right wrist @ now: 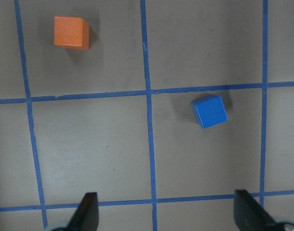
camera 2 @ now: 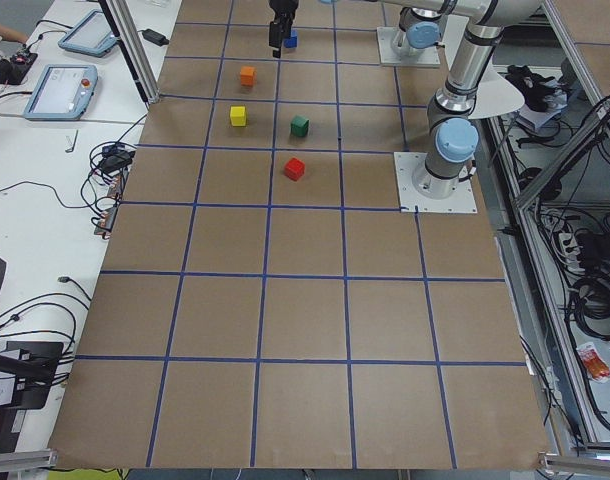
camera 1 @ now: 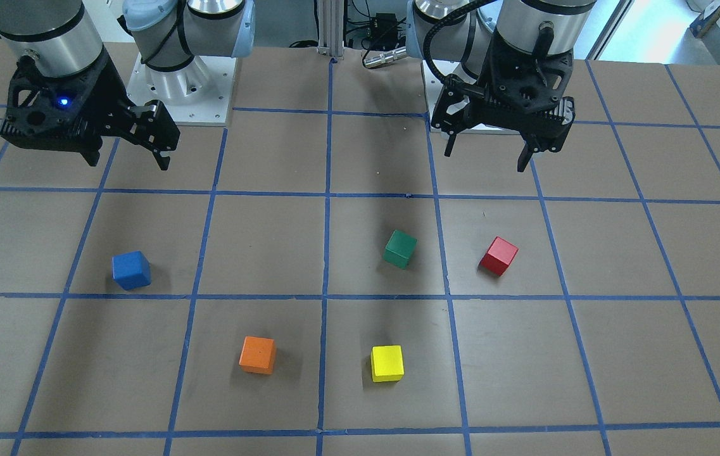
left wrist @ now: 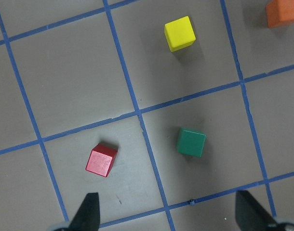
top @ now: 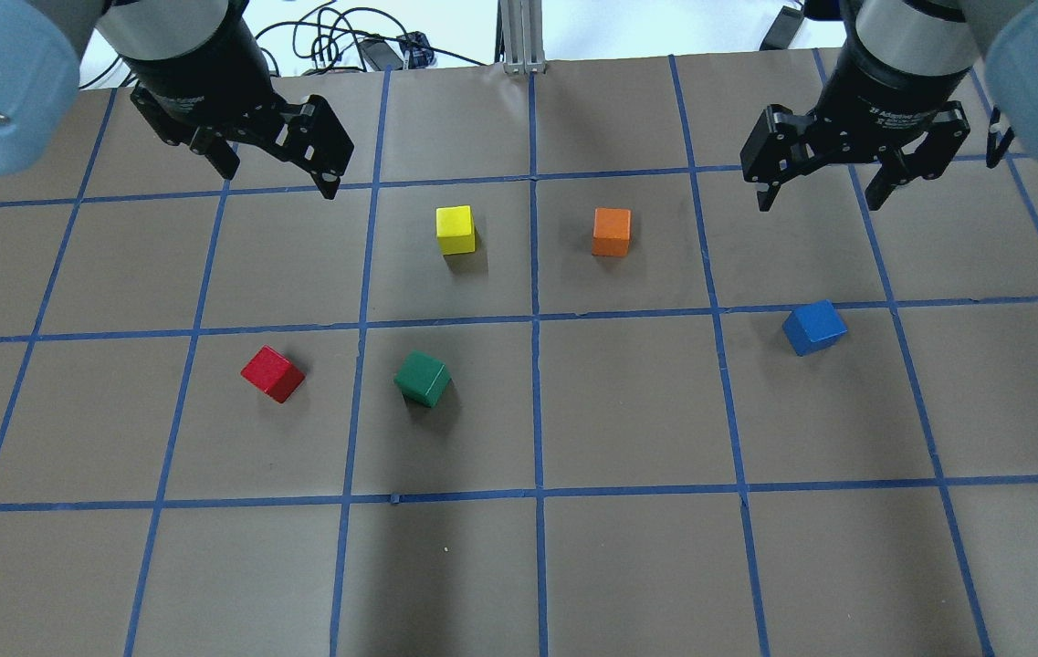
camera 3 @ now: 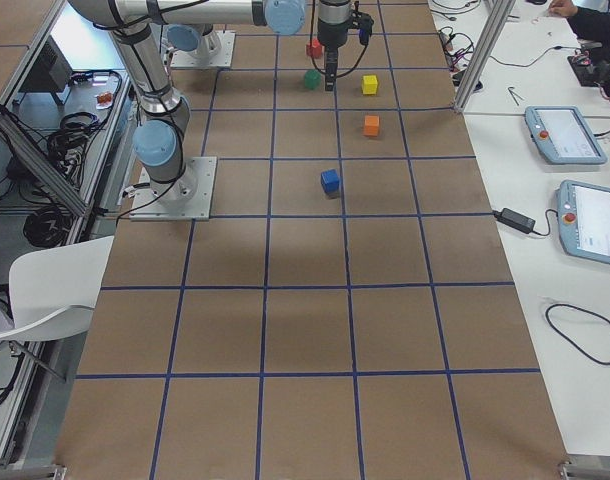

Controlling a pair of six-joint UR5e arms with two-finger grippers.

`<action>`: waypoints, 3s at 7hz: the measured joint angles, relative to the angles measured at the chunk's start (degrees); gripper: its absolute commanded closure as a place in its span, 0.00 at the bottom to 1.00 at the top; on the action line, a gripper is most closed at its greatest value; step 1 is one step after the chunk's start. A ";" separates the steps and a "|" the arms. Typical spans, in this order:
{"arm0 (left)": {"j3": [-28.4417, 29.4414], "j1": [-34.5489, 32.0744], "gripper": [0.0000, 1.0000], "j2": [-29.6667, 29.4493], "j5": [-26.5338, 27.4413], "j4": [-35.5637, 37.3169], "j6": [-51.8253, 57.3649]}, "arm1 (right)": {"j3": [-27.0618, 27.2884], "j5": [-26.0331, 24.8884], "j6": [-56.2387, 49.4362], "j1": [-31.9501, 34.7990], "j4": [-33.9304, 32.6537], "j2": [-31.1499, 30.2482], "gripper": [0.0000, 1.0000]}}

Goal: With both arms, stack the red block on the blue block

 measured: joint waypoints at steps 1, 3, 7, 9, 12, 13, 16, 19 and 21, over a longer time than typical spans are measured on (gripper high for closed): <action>-0.34 -0.07 0.00 0.03 0.01 0.97 -0.41 | 0.07 0.03 0.07 0.00 -0.15 0.06 0.00; -1.09 -0.18 0.00 0.70 0.07 1.62 -0.85 | 0.50 -0.07 0.16 0.00 -0.40 0.21 0.00; -4.69 0.59 0.00 1.47 0.10 0.32 -0.68 | 0.65 -0.93 -0.09 0.00 -0.04 0.15 0.00; -13.10 5.85 0.00 -0.65 -0.27 4.15 3.05 | 0.67 -0.97 -0.22 -0.02 0.26 0.20 0.00; -28.76 14.18 0.00 -4.94 -0.18 24.06 19.54 | 0.67 -0.96 -0.24 -0.08 0.26 0.26 0.00; -30.61 15.64 0.00 -6.47 -0.13 26.75 23.10 | 0.70 -0.94 -0.24 -0.09 0.24 0.29 0.00; -34.89 16.49 0.00 -9.84 0.00 34.75 25.86 | 1.39 -0.99 -0.34 -0.11 -0.09 0.29 0.00; -40.11 16.64 0.87 -11.67 0.09 43.54 25.97 | 1.71 -1.05 -0.50 -0.15 -0.09 0.33 0.00; -39.86 16.38 0.89 -11.13 0.29 46.66 25.68 | 1.72 -0.95 -0.47 -0.17 -0.63 0.42 0.00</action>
